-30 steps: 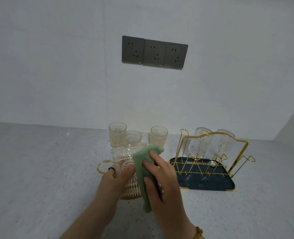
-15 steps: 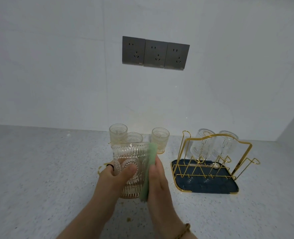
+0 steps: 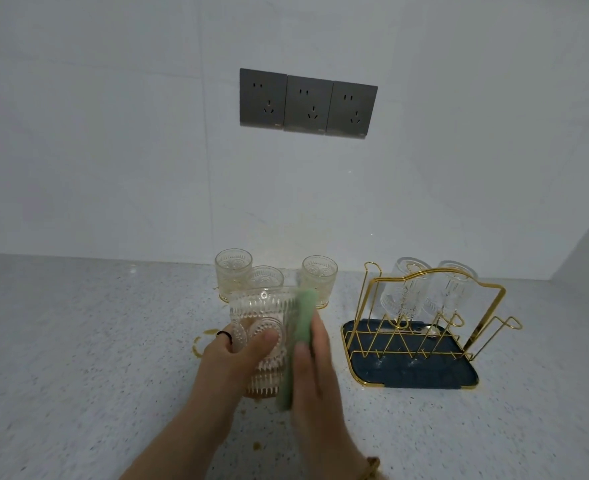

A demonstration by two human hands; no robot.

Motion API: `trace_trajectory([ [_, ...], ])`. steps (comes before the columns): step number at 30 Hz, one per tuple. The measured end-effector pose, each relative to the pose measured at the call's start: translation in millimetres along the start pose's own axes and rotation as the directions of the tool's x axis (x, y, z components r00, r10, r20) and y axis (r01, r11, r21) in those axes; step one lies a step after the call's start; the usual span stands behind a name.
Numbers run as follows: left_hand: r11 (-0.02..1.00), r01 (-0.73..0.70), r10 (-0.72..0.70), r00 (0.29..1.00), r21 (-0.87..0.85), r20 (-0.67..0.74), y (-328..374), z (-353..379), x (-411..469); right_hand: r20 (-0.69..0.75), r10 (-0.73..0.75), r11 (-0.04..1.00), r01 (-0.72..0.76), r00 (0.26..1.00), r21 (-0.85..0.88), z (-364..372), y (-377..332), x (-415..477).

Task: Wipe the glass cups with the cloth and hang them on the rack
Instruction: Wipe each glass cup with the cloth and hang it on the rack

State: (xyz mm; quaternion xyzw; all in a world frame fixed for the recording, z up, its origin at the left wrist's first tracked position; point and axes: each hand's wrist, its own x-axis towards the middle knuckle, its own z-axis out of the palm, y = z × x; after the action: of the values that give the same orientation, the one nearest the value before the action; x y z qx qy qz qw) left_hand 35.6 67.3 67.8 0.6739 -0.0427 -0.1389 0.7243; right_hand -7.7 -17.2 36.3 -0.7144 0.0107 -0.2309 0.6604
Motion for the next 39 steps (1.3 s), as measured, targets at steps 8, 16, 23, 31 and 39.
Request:
trace_trajectory([
  [8,0.999,-0.02,0.019,1.0,0.047,0.011,5,-2,-8,0.122,0.191,0.945,-0.216,0.974,0.244,-15,-8,17],
  [16,0.999,-0.029,0.028,0.999,0.015,0.027,9,-5,-6,0.0,-0.044,0.998,0.044,0.999,-0.037,3,-6,-7],
  [23,0.982,-0.027,0.022,0.999,0.188,0.031,6,-3,-12,0.048,0.151,0.982,-0.156,0.987,0.11,-16,-18,6],
  [31,0.998,-0.057,0.057,0.998,0.02,0.002,0,11,-14,-0.146,0.016,0.986,-0.04,0.989,-0.163,-12,-14,1],
  [39,0.975,-0.019,0.049,0.99,-0.221,0.131,-4,8,-13,-0.01,-0.031,0.99,0.029,0.999,-0.135,-11,-25,0],
])
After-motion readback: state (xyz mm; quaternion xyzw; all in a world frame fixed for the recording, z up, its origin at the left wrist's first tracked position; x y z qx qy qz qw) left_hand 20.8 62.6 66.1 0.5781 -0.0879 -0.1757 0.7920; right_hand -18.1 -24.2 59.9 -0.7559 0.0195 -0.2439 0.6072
